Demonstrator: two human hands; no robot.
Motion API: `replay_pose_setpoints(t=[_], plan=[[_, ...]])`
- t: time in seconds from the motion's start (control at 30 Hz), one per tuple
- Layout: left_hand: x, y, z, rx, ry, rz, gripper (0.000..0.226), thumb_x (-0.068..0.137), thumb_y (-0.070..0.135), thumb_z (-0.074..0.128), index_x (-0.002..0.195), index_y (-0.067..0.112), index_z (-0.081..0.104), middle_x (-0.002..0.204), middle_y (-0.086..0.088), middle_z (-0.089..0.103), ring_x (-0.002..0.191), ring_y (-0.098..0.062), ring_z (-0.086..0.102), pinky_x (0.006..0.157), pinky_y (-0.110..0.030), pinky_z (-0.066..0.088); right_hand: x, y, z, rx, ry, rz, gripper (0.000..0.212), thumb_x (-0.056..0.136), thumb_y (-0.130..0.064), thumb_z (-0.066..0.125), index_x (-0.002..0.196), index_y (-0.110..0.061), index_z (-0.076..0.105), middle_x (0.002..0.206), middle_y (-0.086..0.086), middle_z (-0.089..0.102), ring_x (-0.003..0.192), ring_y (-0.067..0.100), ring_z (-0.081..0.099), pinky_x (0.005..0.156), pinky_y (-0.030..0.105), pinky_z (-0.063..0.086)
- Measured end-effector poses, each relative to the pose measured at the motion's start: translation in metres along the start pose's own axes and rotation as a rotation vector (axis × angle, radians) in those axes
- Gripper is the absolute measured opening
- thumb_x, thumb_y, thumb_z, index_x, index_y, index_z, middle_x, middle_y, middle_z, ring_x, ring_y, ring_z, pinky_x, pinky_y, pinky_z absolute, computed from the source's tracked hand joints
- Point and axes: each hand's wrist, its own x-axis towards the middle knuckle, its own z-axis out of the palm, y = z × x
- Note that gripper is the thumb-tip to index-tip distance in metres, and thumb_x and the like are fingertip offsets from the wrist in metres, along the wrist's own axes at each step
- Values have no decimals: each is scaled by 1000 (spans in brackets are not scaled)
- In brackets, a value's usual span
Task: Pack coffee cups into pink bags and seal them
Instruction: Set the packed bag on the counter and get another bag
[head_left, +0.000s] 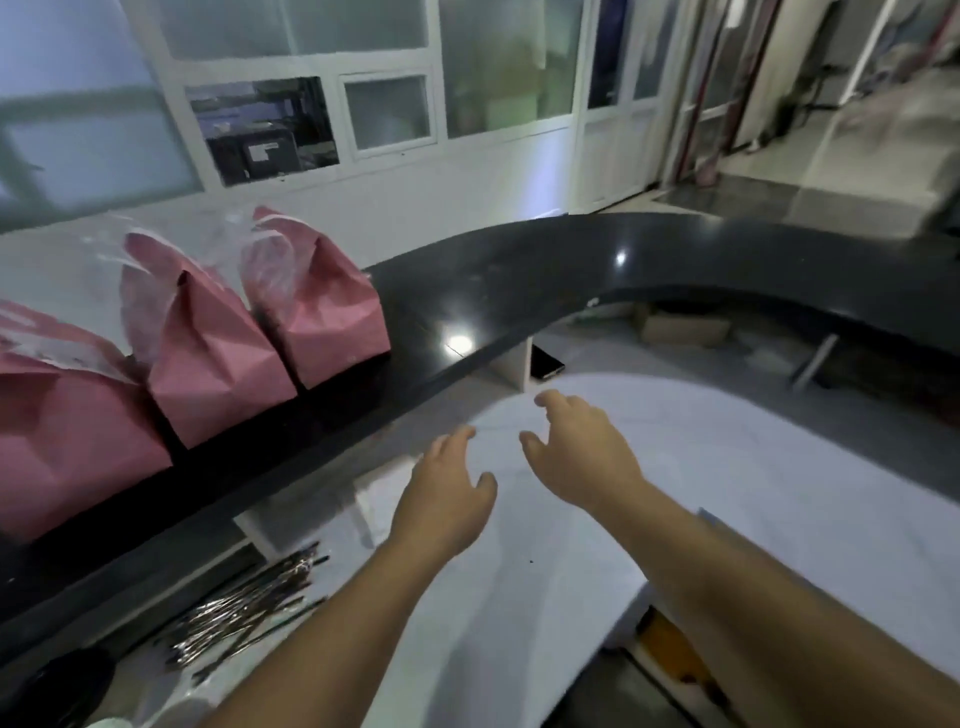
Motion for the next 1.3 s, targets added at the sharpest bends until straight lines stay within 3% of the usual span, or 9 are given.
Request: replay_pose_setpoints(t=[0.2, 0.5, 0.9, 1.3], plan=[[-39, 53, 69, 58, -208, 203, 62, 99, 43, 56, 157, 34, 35, 162, 7, 36, 141, -20, 43, 110, -39, 42, -103, 87, -24, -118, 44, 261, 52, 98, -48, 50, 145, -27, 42, 133, -2, 59, 117, 26, 55, 94, 44, 51], [-106, 184, 153, 135, -385, 578, 63, 98, 44, 59, 156, 31, 38, 159, 7, 39, 139, -19, 45, 108, -36, 43, -248, 212, -104, -118, 210, 647, 52, 99, -48, 48, 147, -28, 41, 135, -2, 57, 116, 25, 54, 94, 45, 51], [-285, 404, 293, 129, -490, 895, 62, 99, 45, 58, 156, 29, 39, 160, 6, 40, 140, -20, 45, 109, -38, 45, -463, 373, -234, -177, 442, 930, 52, 97, -49, 50, 144, -27, 44, 135, 0, 58, 118, 28, 54, 92, 46, 48], [-440, 559, 415, 99, -708, 1117, 61, 100, 43, 57, 156, 28, 39, 160, 7, 39, 140, -21, 44, 107, -40, 46, -636, 496, -329, -174, 602, 1205, 53, 98, -45, 51, 146, -23, 45, 140, 4, 55, 123, 30, 50, 98, 47, 45]])
